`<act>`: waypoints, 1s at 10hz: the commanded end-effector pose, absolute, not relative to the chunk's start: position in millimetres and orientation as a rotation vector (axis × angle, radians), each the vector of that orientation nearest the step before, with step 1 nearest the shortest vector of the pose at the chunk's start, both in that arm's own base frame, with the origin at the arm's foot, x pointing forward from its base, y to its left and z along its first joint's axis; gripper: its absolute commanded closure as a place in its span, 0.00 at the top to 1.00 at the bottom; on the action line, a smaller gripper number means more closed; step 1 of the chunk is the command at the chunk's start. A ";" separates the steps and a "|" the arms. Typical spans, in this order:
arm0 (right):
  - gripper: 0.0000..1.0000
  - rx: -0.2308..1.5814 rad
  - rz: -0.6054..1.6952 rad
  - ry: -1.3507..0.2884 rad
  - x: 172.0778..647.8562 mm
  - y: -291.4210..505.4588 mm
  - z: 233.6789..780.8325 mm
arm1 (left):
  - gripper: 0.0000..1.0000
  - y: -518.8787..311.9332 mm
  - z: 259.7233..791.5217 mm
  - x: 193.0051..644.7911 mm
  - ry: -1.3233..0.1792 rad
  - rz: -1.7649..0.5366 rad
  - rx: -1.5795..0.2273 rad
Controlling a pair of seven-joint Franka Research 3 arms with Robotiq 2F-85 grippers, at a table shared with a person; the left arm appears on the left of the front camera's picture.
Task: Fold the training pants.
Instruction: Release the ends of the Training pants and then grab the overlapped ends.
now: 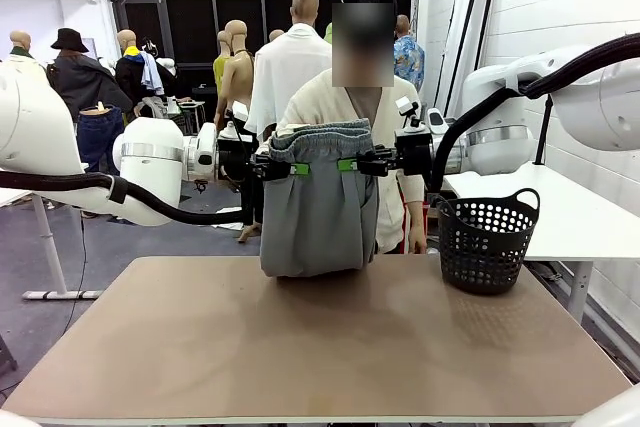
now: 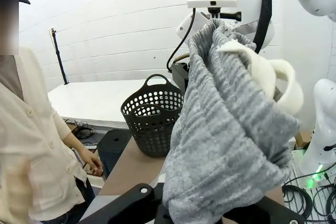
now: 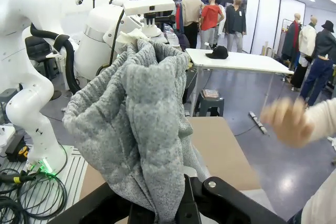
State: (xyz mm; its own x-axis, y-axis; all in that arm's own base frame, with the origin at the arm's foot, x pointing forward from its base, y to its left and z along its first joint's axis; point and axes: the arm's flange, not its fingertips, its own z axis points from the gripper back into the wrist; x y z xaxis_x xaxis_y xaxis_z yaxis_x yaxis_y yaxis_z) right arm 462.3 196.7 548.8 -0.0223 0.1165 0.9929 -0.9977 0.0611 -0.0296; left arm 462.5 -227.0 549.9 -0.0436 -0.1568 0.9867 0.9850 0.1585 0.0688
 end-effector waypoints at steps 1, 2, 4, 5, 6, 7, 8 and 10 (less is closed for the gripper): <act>0.00 1.074 1.242 -1.177 459.7 197.0 550.2 | 0.00 -227.4 549.4 457.7 -1.243 -1.191 -0.944; 0.00 1.074 1.242 -1.177 459.7 197.0 550.2 | 0.00 -227.4 549.4 457.7 -1.243 -1.191 -0.944; 0.00 1.074 1.242 -1.177 459.7 197.0 550.2 | 0.00 -227.4 549.4 457.7 -1.243 -1.191 -0.944; 0.00 1.074 1.242 -1.177 459.7 197.0 550.2 | 0.00 -227.4 549.4 457.7 -1.243 -1.191 -0.944; 0.00 1.074 1.242 -1.177 459.7 197.0 550.2 | 0.00 -227.4 549.4 457.7 -1.243 -1.191 -0.944; 0.00 1.074 1.242 -1.177 459.7 197.0 550.2 | 0.00 -227.4 549.4 457.7 -1.243 -1.191 -0.944; 0.00 1.074 1.242 -1.177 459.7 197.0 550.2 | 0.00 -227.4 549.4 457.7 -1.243 -1.191 -0.944; 0.00 1.074 1.242 -1.177 459.7 197.0 550.2 | 0.00 -227.4 549.4 457.7 -1.243 -1.191 -0.944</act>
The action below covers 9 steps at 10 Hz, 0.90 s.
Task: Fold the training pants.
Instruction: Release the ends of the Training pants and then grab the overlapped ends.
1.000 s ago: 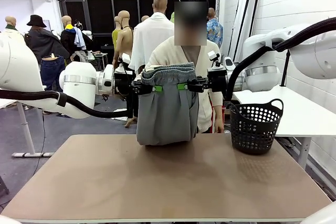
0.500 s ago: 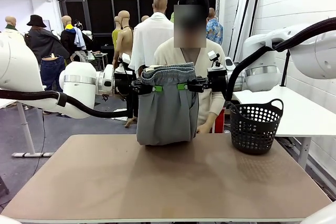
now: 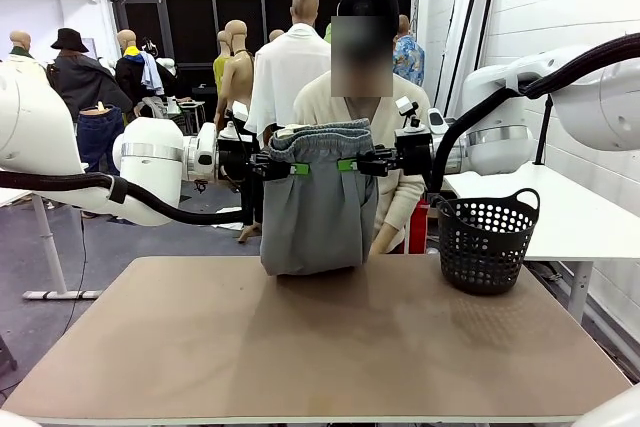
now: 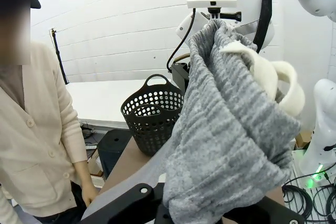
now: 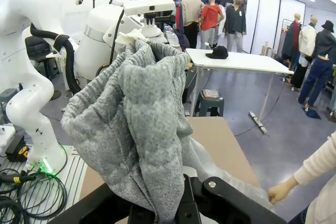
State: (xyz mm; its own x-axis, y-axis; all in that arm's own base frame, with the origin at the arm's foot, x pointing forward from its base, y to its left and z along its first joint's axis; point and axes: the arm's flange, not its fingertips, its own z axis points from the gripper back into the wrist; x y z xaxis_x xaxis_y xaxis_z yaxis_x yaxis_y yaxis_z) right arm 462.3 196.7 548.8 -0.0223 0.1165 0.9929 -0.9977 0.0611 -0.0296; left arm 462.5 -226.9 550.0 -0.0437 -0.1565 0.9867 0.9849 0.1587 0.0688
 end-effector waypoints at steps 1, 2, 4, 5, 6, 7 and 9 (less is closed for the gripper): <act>0.00 1.074 1.242 -1.177 459.7 197.0 550.2 | 0.00 -227.4 549.4 457.7 -1.243 -1.191 -0.944; 0.00 1.074 1.242 -1.177 459.7 197.0 550.2 | 0.00 -227.4 549.4 457.7 -1.243 -1.191 -0.944; 0.00 1.074 1.242 -1.177 459.7 197.0 550.2 | 0.00 -227.4 549.4 457.7 -1.243 -1.191 -0.944; 0.00 1.074 1.242 -1.177 459.7 197.0 550.2 | 0.00 -227.4 549.4 457.7 -1.243 -1.191 -0.944; 0.00 1.074 1.242 -1.177 459.7 197.0 550.2 | 0.00 -227.4 549.4 457.7 -1.243 -1.191 -0.944; 0.00 1.074 1.242 -1.177 459.7 197.0 550.2 | 0.00 -227.4 549.4 457.7 -1.243 -1.191 -0.944; 0.00 1.074 1.242 -1.177 459.7 197.0 550.2 | 0.00 -227.4 549.4 457.7 -1.243 -1.191 -0.944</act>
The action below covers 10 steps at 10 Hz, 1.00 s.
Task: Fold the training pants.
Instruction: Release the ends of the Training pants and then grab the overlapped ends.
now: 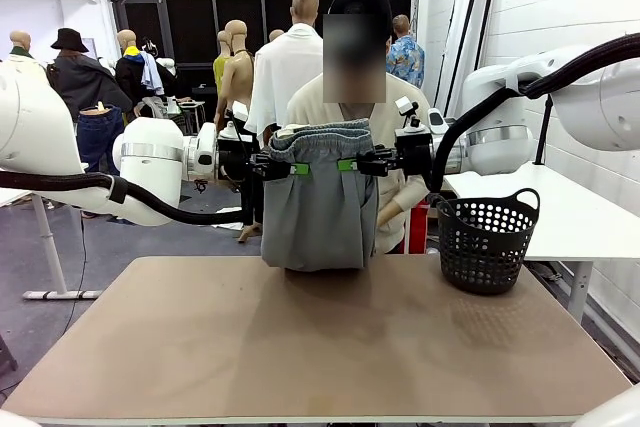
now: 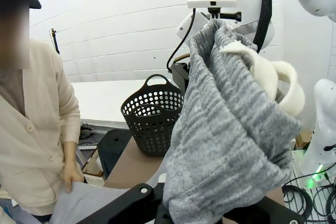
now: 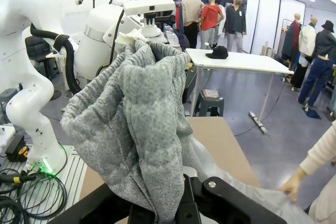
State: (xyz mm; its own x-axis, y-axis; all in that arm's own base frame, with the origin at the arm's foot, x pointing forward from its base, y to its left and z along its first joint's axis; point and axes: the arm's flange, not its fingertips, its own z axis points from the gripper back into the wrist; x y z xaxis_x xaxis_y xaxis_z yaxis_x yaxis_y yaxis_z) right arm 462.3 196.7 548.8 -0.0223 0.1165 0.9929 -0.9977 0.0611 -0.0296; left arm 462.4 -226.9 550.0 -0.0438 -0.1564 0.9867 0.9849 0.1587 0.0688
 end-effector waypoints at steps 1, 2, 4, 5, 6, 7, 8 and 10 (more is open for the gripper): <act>0.00 1.074 1.242 -1.177 459.7 197.0 550.2 | 0.00 -227.4 549.4 457.7 -1.243 -1.191 -0.944; 0.00 1.074 1.242 -1.177 459.7 197.0 550.2 | 0.00 -227.4 549.4 457.7 -1.243 -1.191 -0.944; 0.00 1.074 1.242 -1.177 459.7 197.0 550.2 | 0.00 -227.4 549.4 457.7 -1.243 -1.191 -0.944; 0.00 1.074 1.242 -1.177 459.7 197.0 550.2 | 0.00 -227.4 549.4 457.7 -1.243 -1.191 -0.944; 0.00 1.074 1.242 -1.177 459.7 197.0 550.2 | 0.00 -227.4 549.4 457.7 -1.243 -1.191 -0.944; 0.00 1.074 1.242 -1.177 459.7 197.0 550.2 | 0.00 -227.4 549.4 457.7 -1.243 -1.191 -0.944; 0.00 1.074 1.242 -1.177 459.7 197.0 550.2 | 0.00 -227.4 549.4 457.7 -1.243 -1.191 -0.944; 0.00 1.074 1.242 -1.177 459.7 197.0 550.2 | 0.00 -227.4 549.4 457.7 -1.243 -1.191 -0.944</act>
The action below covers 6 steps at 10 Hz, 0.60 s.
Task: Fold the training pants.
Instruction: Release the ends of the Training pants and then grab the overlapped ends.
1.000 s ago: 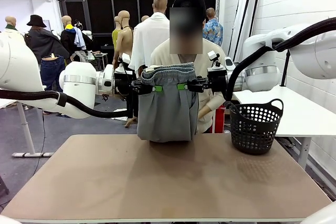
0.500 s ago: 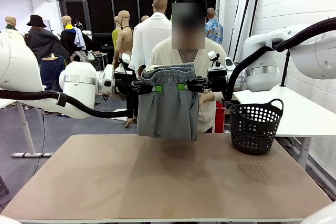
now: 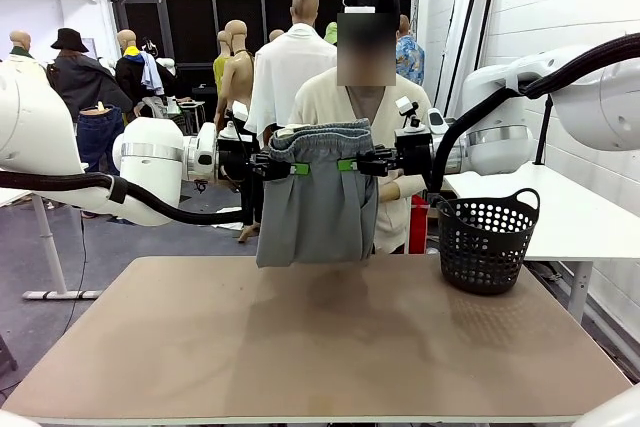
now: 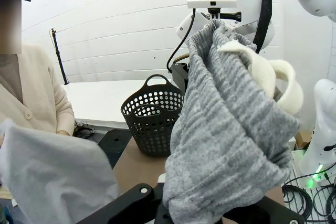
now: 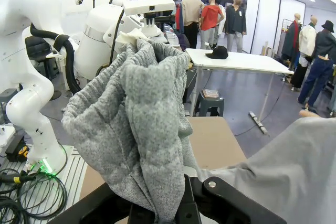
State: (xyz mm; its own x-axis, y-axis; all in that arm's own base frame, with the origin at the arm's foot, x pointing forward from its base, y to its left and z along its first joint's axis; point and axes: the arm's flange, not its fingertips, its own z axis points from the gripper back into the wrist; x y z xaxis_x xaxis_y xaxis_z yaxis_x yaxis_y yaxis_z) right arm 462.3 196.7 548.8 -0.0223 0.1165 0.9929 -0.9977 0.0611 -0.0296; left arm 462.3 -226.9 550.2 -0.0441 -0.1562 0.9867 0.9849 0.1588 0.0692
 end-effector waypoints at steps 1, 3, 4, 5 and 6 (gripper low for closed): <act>0.00 1.074 1.242 -1.177 459.7 197.0 550.2 | 0.00 -227.4 549.4 457.7 -1.243 -1.191 -0.944; 0.00 1.074 1.242 -1.177 459.7 197.0 550.2 | 0.00 -227.4 549.4 457.7 -1.243 -1.191 -0.944; 0.00 1.074 1.242 -1.177 459.7 197.0 550.2 | 0.00 -227.4 549.4 457.7 -1.243 -1.191 -0.944; 0.00 1.074 1.242 -1.177 459.7 197.0 550.2 | 0.00 -227.4 549.4 457.7 -1.243 -1.191 -0.944; 0.00 1.074 1.242 -1.177 459.7 197.0 550.2 | 0.00 -227.4 549.4 457.7 -1.243 -1.191 -0.944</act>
State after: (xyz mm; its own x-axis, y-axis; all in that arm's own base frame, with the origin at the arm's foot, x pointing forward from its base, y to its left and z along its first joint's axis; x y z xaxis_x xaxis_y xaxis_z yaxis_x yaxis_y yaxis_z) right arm 462.3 196.7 548.8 -0.0224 0.1165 0.9929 -0.9977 0.0611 -0.0296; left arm 462.3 -226.9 550.2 -0.0442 -0.1561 0.9867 0.9849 0.1588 0.0692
